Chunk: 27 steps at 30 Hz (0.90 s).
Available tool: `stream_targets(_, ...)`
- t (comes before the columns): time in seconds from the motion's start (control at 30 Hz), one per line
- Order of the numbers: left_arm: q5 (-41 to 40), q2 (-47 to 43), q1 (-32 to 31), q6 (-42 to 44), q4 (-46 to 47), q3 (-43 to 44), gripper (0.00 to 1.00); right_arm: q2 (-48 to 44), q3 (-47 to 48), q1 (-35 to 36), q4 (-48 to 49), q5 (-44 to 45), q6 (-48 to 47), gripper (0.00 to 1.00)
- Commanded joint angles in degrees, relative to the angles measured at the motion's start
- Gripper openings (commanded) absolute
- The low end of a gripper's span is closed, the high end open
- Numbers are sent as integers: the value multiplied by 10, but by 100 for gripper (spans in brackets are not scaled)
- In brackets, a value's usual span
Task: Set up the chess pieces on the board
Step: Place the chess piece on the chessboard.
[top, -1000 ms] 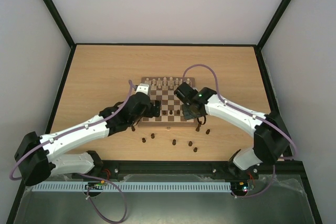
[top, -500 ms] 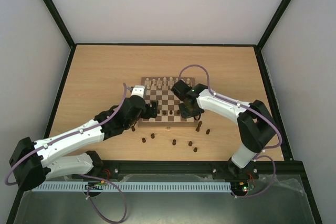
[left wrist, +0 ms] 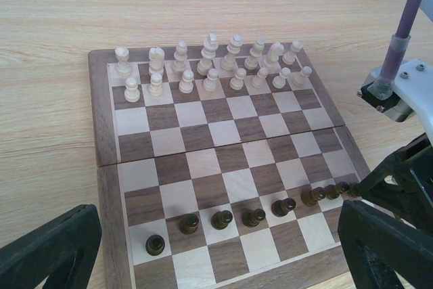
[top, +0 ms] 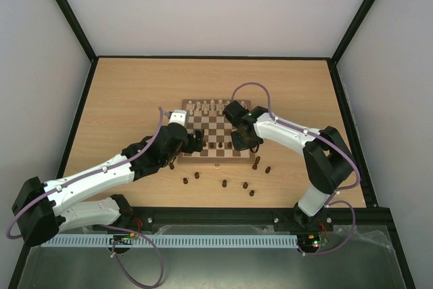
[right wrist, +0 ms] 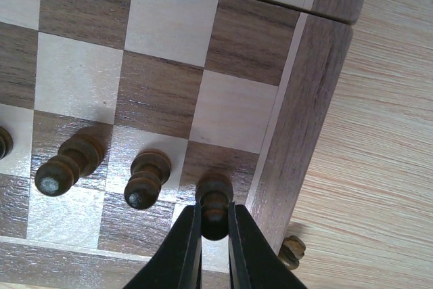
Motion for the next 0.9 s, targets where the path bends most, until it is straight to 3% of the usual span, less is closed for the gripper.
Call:
stream_targets(0.0,-12,-2,-2,0,9,-7,99,13,15,-4,-11,-6,-9,5)
stream_targets(0.43,-5,-2,-3,2,11,-8,99,18,18,-8,-14,-2,-8,8)
stream_targets(0.87,-3,0,-3,3,13,-8,99,13,18,-8,-14,-3,-6,20)
